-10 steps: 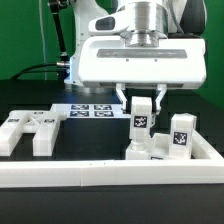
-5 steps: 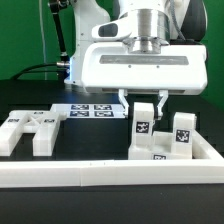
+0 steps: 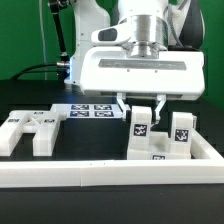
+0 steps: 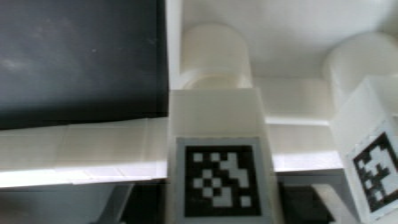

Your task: Assemble chair

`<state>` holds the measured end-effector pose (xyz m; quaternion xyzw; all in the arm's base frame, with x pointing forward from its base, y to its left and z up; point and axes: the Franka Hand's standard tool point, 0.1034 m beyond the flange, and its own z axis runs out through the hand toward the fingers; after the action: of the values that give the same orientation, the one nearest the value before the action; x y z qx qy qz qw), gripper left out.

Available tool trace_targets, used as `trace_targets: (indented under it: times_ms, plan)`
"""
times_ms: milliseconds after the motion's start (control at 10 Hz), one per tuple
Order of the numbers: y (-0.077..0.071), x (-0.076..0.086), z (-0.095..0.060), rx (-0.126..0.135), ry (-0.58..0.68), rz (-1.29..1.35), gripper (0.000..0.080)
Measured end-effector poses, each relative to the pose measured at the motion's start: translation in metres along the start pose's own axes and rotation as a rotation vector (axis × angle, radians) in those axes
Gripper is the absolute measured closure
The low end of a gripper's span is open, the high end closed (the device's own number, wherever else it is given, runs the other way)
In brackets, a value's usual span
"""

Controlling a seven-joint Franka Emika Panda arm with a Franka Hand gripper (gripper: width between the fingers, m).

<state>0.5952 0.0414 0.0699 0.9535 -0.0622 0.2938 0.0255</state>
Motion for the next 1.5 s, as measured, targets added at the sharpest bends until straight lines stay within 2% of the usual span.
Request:
trace_targets:
  times_ms: [300, 400, 500, 600, 700, 800, 1200, 1500]
  plan:
    - [-0.001, -0.003, 0.001, 0.003, -0.03, 0.001, 0.0509]
    - [-0.001, -0.003, 0.002, 0.003, -0.031, 0.001, 0.0328]
    - [-0.001, -0.003, 0.002, 0.003, -0.031, 0.0, 0.0207]
    - [0.0, -0.003, 0.002, 0.003, -0.034, -0.001, 0.0207]
    - [0.004, 0.0, 0.0, 0.004, -0.056, -0.004, 0.0162]
    - [0.009, 0.007, -0.004, 0.007, -0.064, -0.003, 0.0162]
    - [0.015, 0.022, -0.016, 0.015, -0.072, 0.01, 0.0151]
    - [0.014, 0.021, -0.015, 0.021, -0.105, 0.013, 0.0151]
